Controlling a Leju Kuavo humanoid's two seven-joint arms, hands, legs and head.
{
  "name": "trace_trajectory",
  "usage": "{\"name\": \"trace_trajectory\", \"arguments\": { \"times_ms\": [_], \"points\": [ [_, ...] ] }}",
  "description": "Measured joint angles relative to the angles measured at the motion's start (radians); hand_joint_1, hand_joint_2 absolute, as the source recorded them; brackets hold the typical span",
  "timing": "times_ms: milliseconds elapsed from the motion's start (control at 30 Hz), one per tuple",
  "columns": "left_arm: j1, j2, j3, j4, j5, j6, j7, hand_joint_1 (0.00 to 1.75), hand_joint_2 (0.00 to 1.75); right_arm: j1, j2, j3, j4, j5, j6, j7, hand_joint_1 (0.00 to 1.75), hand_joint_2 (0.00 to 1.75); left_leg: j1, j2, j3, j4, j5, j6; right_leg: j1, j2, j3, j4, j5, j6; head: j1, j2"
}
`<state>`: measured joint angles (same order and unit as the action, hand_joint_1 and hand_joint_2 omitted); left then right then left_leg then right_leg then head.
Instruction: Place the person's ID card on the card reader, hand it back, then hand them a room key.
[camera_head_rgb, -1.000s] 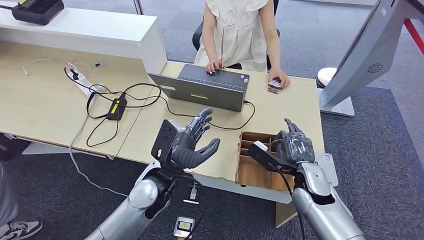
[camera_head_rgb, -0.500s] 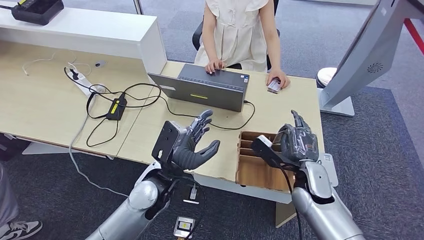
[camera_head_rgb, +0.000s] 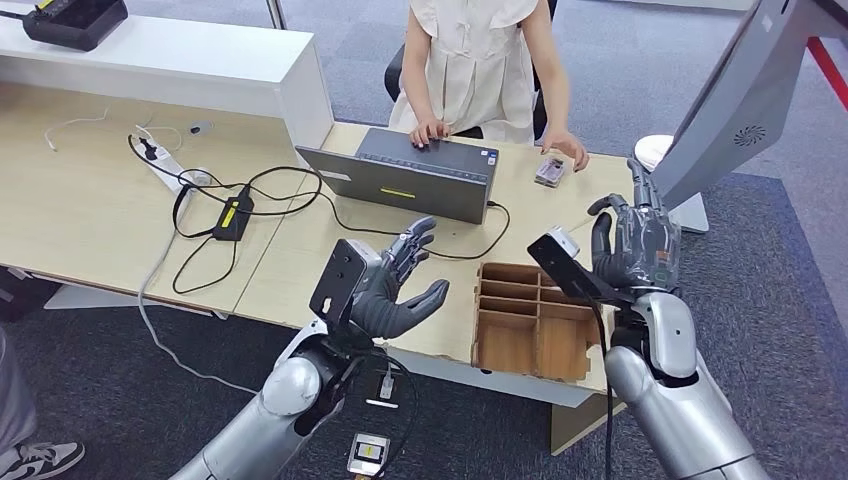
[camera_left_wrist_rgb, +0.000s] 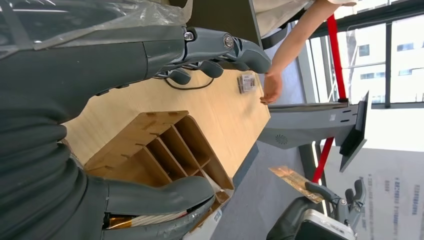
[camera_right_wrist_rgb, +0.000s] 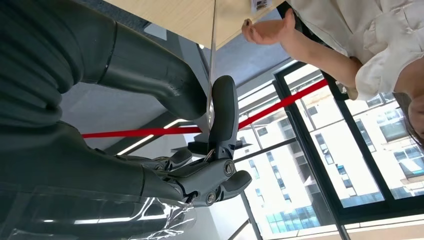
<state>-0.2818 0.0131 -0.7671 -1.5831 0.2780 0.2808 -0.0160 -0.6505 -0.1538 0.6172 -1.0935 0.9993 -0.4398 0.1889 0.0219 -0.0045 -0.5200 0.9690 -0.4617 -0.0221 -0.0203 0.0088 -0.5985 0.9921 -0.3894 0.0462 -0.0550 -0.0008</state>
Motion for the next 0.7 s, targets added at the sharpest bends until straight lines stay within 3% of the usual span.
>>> {"name": "trace_trajectory", "arguments": {
  "times_ms": [333, 533, 700],
  "points": [
    [-0.011, -0.005, -0.012, 0.021, 0.011, -0.024, -0.011, 0.00, 1.75, -0.022, -0.003, -0.022, 0.011, -0.017, -0.002, -0.031, 1.75, 1.75, 0.000, 0.000, -0.001, 0.000, 0.000, 0.000, 0.000, 0.000, 0.000, 0.000, 0.000, 0.000, 0.000, 0.000],
    [-0.020, -0.012, -0.021, 0.035, 0.022, -0.045, -0.019, 0.00, 1.75, -0.111, 0.018, -0.021, 0.075, -0.047, -0.005, -0.077, 1.75, 1.75, 0.000, 0.000, -0.001, 0.000, 0.000, 0.000, 0.000, 0.000, 0.000, 0.000, 0.000, 0.000, 0.000, 0.000],
    [-0.045, -0.024, -0.037, 0.053, 0.042, -0.061, -0.027, 0.00, 1.75, -0.257, 0.074, -0.014, 0.190, -0.086, -0.006, -0.119, 1.75, 1.75, 0.000, 0.000, -0.001, 0.000, 0.000, 0.000, 0.000, 0.000, -0.001, 0.001, 0.000, 0.000, 0.000, 0.000]
  ]
}}
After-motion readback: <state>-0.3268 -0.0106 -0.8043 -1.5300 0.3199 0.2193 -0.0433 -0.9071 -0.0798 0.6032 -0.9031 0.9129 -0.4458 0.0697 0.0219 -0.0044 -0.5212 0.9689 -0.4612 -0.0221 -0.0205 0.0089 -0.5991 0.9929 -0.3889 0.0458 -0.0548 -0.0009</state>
